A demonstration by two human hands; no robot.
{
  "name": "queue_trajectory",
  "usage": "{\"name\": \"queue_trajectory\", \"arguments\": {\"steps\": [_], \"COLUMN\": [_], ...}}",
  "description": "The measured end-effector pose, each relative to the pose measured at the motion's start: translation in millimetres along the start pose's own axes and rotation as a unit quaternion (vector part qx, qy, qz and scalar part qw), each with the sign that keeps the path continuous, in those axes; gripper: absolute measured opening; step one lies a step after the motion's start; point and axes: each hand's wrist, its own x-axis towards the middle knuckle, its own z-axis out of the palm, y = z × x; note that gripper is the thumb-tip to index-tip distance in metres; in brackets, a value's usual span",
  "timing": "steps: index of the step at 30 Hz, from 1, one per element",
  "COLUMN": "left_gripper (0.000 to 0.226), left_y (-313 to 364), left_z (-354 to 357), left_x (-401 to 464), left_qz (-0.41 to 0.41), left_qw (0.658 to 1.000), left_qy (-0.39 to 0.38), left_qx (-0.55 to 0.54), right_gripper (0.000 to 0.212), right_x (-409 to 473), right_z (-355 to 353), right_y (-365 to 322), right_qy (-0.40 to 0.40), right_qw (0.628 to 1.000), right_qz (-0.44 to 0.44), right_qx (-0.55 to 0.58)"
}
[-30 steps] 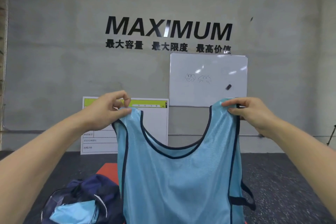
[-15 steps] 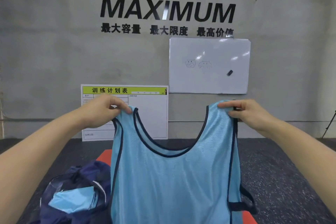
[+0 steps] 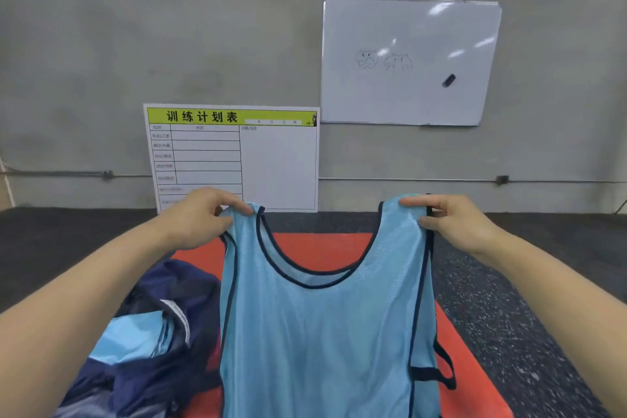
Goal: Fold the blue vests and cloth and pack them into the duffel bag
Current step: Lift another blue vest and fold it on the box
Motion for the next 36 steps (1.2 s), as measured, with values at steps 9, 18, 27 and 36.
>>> {"name": "queue_trajectory", "arguments": {"steps": [9,18,27,36], "left_gripper": [0.053,0.046,0.058,0.086], "left_y": [-80,-176,-238,-239], "left_z": [98,216,242,303], "left_x": [58,124,285,184], "left_qz": [-0.046,-0.105,-0.108,-0.018], "left_qw": [0.997,0.986,0.982,0.99], "left_qy": [-0.062,-0.114,-0.097,-0.137], "left_qx": [-0.019,-0.053,0.117,0.038], "right_gripper": [0.05,0.05,0.053,0.065], "right_x": [46,120,310,221], "right_z": [43,112,141,222], "right_y": [88,212,254,286], "right_qy": [-0.033,-0.08,-0.003,-0.144], "right_qw": [0.997,0.988,0.991,0.977], "right_qz": [0.06,0.13,0.131,0.013], "right_qx": [-0.03,-0.029,0.007,-0.16]}}
